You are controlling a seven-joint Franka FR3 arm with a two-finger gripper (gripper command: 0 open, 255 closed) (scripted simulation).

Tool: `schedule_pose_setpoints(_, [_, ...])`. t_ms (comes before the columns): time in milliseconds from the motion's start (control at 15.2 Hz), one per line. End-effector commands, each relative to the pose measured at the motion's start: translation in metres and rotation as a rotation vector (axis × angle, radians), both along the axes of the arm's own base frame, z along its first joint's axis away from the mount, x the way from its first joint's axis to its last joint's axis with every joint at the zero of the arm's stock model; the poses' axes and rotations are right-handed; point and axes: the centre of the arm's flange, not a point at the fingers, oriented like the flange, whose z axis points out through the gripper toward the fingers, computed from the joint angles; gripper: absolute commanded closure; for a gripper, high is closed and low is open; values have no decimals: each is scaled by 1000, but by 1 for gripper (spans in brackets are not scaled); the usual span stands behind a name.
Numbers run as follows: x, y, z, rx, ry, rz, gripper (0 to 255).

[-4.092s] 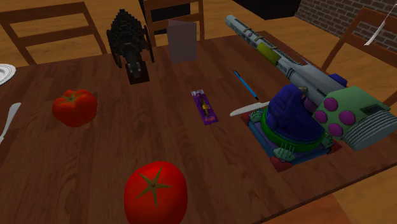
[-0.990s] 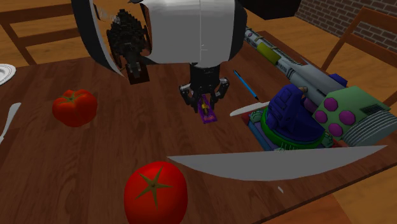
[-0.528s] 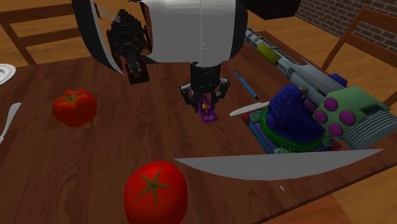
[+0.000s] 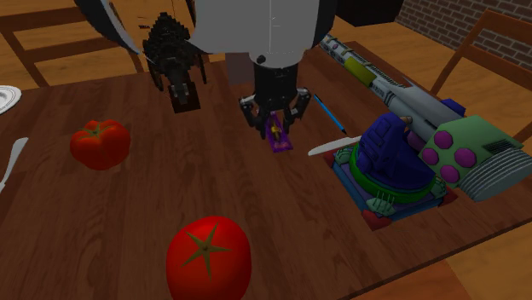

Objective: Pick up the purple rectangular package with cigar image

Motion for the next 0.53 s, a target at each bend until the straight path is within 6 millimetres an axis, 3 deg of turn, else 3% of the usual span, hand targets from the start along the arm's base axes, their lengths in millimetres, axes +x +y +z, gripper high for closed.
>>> schedule_pose_setpoints(0, [0,-1,11,0,0,0,255])
schedule_pose_setpoints(330, [0,-1,37,0,0,0,255])
schedule_pose_setpoints(462, [0,-1,38,0,0,0,255])
